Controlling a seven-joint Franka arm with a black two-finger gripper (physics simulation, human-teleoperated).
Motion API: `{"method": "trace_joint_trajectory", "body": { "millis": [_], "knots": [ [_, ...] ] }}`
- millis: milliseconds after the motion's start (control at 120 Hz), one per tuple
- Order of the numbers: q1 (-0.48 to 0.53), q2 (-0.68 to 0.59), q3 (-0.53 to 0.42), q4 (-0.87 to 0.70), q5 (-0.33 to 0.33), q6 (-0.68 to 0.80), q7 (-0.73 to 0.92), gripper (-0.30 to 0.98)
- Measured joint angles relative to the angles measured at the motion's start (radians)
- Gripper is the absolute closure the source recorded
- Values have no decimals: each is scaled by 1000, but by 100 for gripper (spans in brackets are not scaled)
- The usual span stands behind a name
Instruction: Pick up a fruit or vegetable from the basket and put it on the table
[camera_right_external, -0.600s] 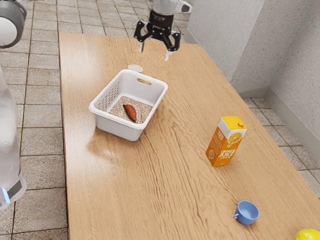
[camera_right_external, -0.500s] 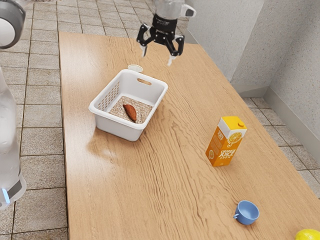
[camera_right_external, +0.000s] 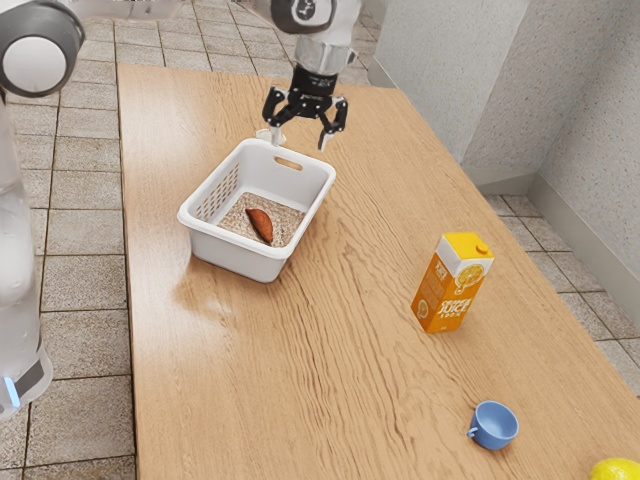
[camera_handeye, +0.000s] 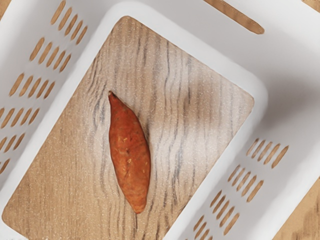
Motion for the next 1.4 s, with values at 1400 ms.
{"method": "trace_joint_trajectory", "body": {
  "millis": [1400],
  "knots": [
    [-26,-123,45,-552,-21,475,-368,0]
  ]
}}
